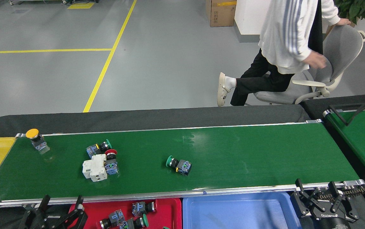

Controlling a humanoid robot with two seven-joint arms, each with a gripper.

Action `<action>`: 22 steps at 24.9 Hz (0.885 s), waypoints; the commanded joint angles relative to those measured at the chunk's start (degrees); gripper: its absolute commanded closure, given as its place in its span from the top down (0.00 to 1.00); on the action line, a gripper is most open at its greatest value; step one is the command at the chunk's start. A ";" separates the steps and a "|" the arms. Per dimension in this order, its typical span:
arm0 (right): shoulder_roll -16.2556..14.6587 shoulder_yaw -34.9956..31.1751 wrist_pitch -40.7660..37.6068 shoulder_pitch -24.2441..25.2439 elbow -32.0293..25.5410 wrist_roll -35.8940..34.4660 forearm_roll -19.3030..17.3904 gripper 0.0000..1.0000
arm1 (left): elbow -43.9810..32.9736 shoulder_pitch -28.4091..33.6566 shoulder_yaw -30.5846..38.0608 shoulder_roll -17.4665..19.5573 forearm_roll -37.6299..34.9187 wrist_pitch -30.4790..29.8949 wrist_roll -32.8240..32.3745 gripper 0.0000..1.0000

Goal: Pick switch part from conveyor to tray

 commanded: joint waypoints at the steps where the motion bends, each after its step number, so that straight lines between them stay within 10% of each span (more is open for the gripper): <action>1: -0.32 -0.39 -0.74 -0.36 -0.75 0.12 -0.14 1.00 | 1.11 -1.39 -0.05 0.56 -0.42 0.75 -0.85 1.00; 13: -0.15 -0.39 -0.74 -0.80 -0.31 1.53 -0.14 1.00 | 16.40 -12.99 -0.14 5.83 -2.44 8.84 -0.59 0.94; 22: -0.15 -0.30 -0.83 -0.89 -0.22 1.53 -0.05 1.00 | 23.26 -15.81 -1.63 7.76 -1.74 11.83 0.29 0.45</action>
